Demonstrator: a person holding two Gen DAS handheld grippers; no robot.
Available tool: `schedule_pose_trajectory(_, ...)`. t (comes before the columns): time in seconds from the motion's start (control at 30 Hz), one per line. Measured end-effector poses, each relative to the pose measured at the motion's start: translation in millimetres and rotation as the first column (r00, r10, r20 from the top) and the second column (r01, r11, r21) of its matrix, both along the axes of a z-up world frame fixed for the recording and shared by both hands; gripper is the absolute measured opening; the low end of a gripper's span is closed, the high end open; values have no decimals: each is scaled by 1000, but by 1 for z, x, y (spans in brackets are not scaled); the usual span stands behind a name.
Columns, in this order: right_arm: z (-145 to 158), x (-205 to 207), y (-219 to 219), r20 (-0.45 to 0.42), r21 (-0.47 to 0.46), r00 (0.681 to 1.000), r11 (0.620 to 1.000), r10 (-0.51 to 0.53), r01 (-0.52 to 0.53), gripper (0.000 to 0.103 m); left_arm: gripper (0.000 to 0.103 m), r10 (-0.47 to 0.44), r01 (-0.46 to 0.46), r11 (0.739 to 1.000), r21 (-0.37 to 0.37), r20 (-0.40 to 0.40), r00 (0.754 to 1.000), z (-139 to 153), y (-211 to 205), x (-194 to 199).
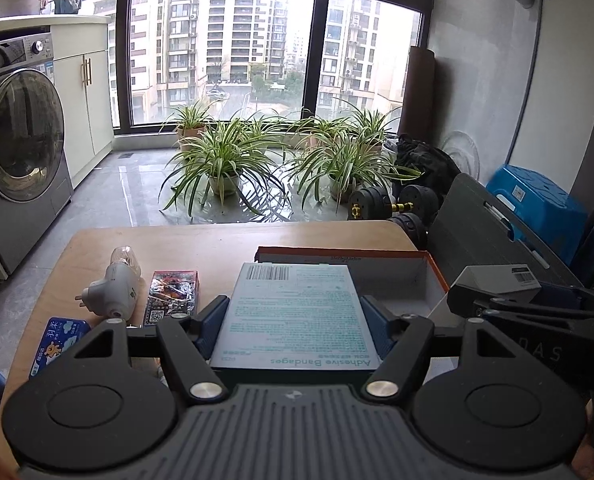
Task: Organize rigid objects
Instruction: 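Carry both held boxes up and over toward the orange-rimmed cardboard tray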
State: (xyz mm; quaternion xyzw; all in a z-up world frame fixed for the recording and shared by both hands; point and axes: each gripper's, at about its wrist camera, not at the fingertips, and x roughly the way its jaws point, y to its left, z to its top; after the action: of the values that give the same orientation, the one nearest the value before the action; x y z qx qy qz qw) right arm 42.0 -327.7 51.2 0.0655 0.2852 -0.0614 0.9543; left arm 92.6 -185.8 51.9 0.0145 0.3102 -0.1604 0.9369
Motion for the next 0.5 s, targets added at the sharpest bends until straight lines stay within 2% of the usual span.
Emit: schedule_pose_trajectory(0.5, -5, 6, 4, -21, -4, 1000, 1000, 5, -5, 92, 72, 7, -7, 1000, -12, -20, 1000, -8, 8, 2)
